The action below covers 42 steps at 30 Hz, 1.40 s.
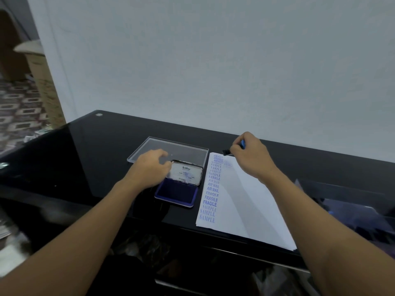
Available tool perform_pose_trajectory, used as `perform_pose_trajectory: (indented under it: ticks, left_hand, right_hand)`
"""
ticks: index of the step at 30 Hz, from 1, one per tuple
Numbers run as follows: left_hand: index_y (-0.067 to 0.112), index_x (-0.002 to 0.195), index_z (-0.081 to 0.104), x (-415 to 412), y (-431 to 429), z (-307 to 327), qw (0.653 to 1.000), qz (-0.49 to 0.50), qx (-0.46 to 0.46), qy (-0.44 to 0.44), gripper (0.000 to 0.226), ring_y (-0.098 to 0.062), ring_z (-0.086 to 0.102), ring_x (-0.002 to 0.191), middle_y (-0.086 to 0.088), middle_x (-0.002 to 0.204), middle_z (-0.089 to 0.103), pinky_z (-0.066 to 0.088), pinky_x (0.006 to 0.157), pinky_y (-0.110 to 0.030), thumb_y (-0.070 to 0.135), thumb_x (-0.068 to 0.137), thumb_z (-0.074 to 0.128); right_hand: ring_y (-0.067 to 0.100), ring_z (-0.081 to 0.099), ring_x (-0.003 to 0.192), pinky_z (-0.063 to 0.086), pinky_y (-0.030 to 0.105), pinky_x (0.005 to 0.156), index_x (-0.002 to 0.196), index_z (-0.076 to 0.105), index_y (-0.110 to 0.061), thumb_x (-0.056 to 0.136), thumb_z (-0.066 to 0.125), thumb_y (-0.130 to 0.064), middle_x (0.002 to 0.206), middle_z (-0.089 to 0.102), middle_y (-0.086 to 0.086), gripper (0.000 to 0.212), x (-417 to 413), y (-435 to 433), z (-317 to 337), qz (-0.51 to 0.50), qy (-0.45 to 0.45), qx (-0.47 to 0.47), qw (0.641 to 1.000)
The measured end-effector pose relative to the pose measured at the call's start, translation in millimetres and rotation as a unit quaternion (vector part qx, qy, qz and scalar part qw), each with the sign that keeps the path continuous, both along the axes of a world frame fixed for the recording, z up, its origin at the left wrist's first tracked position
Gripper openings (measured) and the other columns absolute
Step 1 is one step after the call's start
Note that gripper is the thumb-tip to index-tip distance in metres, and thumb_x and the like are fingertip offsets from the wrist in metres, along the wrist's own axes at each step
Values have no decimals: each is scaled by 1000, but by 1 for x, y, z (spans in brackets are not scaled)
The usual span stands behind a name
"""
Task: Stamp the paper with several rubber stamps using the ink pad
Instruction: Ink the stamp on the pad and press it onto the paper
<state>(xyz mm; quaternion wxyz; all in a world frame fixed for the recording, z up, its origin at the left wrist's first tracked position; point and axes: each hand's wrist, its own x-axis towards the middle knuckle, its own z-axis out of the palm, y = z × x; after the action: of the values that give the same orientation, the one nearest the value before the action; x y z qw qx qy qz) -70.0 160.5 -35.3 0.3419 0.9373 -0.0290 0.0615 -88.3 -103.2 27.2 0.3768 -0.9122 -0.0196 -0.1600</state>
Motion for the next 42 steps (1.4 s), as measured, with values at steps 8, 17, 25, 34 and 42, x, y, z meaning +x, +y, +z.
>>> perform_pose_trajectory:
  ticks: [8,17,25,34,42]
  left_hand:
    - [17,133,62,-26,19,-28,999,36,18,-11,39,-19,48,133,1,143,55,36,112,-35,22,96,55]
    - [30,133,62,-37,32,-52,990,51,124,-41,38,-18,39,141,7,150,49,32,112,-46,31,97,50]
    - [32,136,56,-41,30,-62,986,54,139,-69,38,-14,33,142,10,152,44,21,114,-40,35,100,43]
    - [32,130,59,-42,28,-62,983,68,149,-84,34,-13,36,137,11,148,46,22,109,-37,34,99,45]
    - [33,128,58,-40,28,-61,981,69,157,-86,34,-12,37,135,13,146,47,23,109,-38,36,98,45]
  right_hand:
    - [13,53,70,41,23,57,93,62,-6,93,54,-19,85,65,1,15,-12,42,-17,43,9,-24,999]
    - [17,51,68,42,28,60,90,54,-6,92,52,-22,82,62,3,16,-21,78,-38,111,70,-63,989]
    - [20,61,79,49,33,66,92,57,-13,96,48,-26,88,64,3,16,-17,99,-44,134,81,-97,983]
    - [22,60,74,45,34,62,90,54,-15,98,46,-33,86,61,5,21,-8,112,-44,167,88,-181,965]
    - [22,57,70,42,32,58,78,47,-20,97,49,-34,85,59,5,23,0,118,-50,169,79,-208,960]
